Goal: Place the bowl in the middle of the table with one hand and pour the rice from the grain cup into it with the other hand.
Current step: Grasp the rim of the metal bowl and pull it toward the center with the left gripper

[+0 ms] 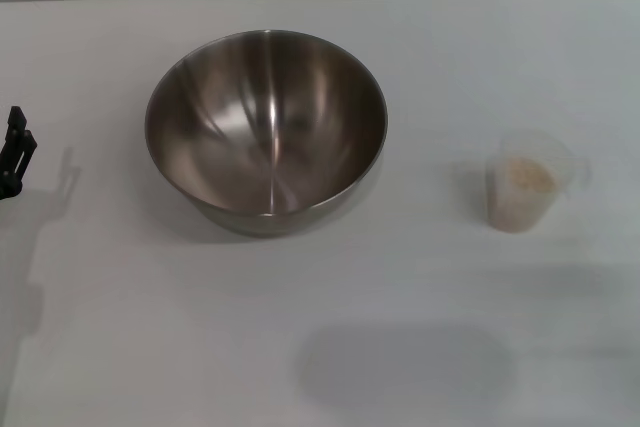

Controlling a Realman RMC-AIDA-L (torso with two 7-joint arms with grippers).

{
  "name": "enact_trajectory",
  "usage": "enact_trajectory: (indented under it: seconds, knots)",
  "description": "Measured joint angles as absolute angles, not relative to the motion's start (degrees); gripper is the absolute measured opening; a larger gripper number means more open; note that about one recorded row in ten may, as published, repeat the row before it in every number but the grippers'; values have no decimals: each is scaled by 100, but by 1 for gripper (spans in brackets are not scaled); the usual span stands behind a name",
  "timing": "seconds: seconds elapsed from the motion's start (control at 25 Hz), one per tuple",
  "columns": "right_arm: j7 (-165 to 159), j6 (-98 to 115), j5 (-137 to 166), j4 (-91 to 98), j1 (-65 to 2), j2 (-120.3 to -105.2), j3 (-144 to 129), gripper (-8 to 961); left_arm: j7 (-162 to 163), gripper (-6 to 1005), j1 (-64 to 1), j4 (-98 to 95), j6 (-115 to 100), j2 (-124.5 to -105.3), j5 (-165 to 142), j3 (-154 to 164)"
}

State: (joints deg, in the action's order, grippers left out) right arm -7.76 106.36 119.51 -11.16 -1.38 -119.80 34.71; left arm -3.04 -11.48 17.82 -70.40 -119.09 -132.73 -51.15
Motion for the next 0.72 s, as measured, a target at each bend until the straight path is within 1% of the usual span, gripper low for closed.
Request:
enact_trajectory:
  seconds: [0.52,0.72]
  knots:
    - [-776,10652,11949,-1125,-97,-11979,3472,802,-299,816,-1145,1858,-7162,-11903,-13316,-5040]
    - [-776,10674,11942,-1125,-58,-11980,3473,802,-312,815,-1143,2233,-7073,-11835,-13330,-4982]
